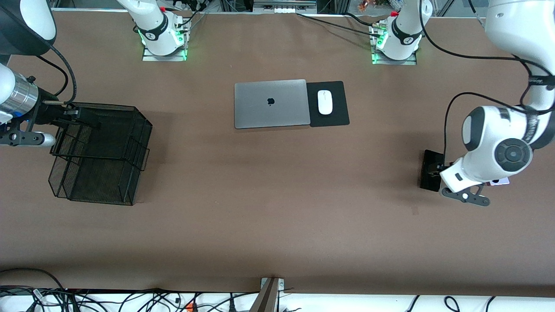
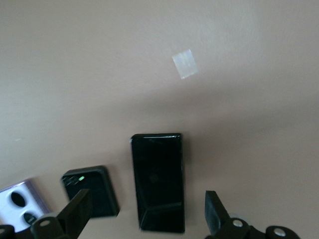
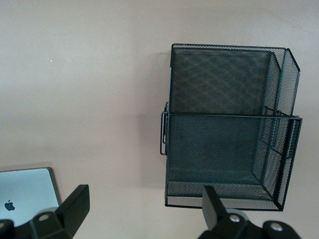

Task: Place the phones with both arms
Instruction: 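Grasp the large black phone with the left gripper and lift it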

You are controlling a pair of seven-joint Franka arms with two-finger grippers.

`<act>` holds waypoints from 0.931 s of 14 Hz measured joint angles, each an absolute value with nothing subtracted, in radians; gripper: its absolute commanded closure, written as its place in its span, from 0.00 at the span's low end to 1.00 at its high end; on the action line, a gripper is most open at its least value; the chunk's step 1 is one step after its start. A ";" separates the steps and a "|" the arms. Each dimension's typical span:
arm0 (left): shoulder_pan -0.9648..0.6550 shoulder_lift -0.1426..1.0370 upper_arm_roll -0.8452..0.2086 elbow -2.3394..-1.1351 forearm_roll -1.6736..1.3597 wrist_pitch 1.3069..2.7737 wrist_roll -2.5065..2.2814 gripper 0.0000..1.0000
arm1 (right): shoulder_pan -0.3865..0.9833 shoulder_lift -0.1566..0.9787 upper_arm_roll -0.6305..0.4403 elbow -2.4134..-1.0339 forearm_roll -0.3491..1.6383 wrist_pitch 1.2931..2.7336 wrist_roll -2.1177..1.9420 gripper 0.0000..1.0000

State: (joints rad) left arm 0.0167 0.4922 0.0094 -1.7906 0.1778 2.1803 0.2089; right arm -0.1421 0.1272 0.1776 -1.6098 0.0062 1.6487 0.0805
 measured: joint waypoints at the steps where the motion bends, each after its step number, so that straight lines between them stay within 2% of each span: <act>1: 0.020 0.495 0.009 -1.836 0.178 2.232 0.216 0.00 | -0.142 0.127 0.178 -1.610 0.006 1.649 0.081 0.00; 7: 0.041 0.496 0.009 -2.039 0.178 2.461 0.262 0.00 | -0.142 0.127 0.178 -1.610 0.006 1.649 0.081 0.00; 13: 0.110 0.493 0.009 -2.053 0.178 2.476 0.278 0.00 | -0.142 0.127 0.178 -1.610 0.006 1.649 0.081 0.00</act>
